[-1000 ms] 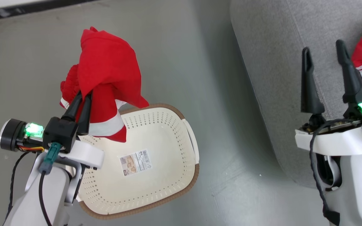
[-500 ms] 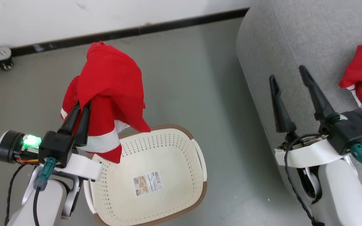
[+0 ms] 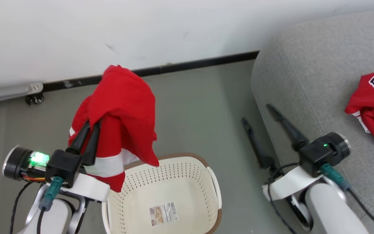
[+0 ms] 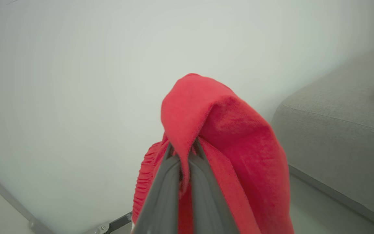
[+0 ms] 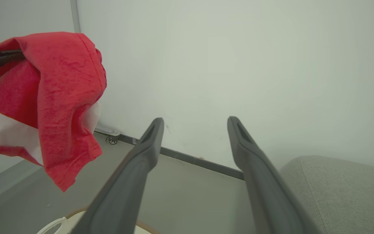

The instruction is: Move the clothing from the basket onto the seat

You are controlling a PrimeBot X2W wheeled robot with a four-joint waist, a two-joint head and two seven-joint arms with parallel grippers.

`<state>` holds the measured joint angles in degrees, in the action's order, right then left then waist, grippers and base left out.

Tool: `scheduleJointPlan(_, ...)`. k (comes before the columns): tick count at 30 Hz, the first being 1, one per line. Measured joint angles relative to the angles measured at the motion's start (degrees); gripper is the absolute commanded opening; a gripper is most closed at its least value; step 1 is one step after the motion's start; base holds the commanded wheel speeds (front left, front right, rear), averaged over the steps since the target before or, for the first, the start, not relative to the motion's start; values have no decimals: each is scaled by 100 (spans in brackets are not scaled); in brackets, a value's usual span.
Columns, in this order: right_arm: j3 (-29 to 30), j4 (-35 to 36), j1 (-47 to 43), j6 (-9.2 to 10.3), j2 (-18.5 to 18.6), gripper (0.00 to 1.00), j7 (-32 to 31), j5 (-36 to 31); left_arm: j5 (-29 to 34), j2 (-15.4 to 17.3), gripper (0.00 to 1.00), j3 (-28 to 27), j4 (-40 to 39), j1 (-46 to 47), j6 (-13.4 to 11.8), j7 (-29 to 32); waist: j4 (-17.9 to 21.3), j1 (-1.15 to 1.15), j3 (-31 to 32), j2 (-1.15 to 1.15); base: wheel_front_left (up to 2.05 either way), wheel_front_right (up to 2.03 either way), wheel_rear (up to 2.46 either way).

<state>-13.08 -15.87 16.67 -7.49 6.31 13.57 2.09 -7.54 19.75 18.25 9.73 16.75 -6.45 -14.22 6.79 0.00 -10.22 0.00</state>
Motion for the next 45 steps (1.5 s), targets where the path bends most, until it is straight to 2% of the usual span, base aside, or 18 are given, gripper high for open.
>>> scheduleJointPlan(12,-1492,-316,0,-1,245,100,-368,568,21,18,0,426,-281,-3,314,59,-158,0,610,0,0,0,0)
scheduleJointPlan(26,-2884,-483,240,-1,276,100,-603,1779,22,-154,0,870,-588,1,631,553,-289,0,1079,0,0,0,0)
scheduleJointPlan(36,-2906,-714,376,0,312,100,-593,2116,22,-258,0,1125,-803,2,727,869,-368,0,1199,0,0,0,0)
scheduleJointPlan(45,-2770,-1071,656,0,472,100,-519,2114,22,-376,0,1335,-980,9,856,1027,-456,0,1227,0,0,0,0)
